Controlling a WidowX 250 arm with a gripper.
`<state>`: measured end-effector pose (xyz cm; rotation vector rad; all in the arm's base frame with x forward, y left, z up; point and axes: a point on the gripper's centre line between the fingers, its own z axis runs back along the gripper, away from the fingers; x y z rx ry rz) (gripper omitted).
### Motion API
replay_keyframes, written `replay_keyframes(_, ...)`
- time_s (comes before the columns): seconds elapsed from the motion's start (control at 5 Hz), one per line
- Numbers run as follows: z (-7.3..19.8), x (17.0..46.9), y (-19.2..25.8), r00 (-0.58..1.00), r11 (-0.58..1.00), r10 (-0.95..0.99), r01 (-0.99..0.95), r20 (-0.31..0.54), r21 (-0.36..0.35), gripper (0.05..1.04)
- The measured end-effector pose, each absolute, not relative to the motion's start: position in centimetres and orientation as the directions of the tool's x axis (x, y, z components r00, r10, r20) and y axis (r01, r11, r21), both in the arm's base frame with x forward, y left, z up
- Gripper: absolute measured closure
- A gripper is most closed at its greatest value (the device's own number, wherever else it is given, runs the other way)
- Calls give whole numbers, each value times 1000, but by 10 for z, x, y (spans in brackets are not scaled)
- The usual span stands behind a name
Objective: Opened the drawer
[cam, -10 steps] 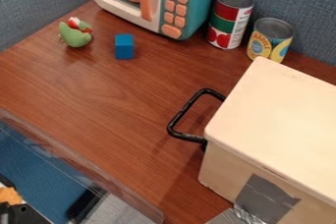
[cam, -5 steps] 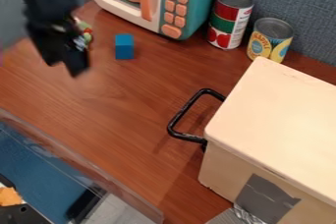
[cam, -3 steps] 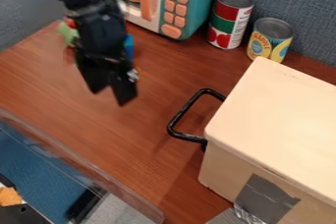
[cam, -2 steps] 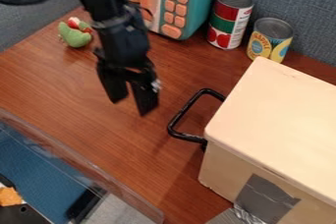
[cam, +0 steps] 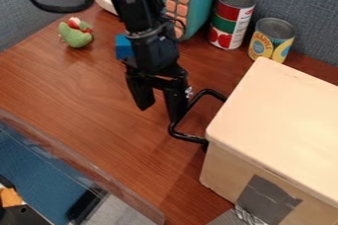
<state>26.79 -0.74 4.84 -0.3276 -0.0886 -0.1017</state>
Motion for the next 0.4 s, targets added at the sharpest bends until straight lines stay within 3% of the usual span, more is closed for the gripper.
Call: replay_keyframes(0.4,38,284,-18,993,944,-55,85,101,-319,85)
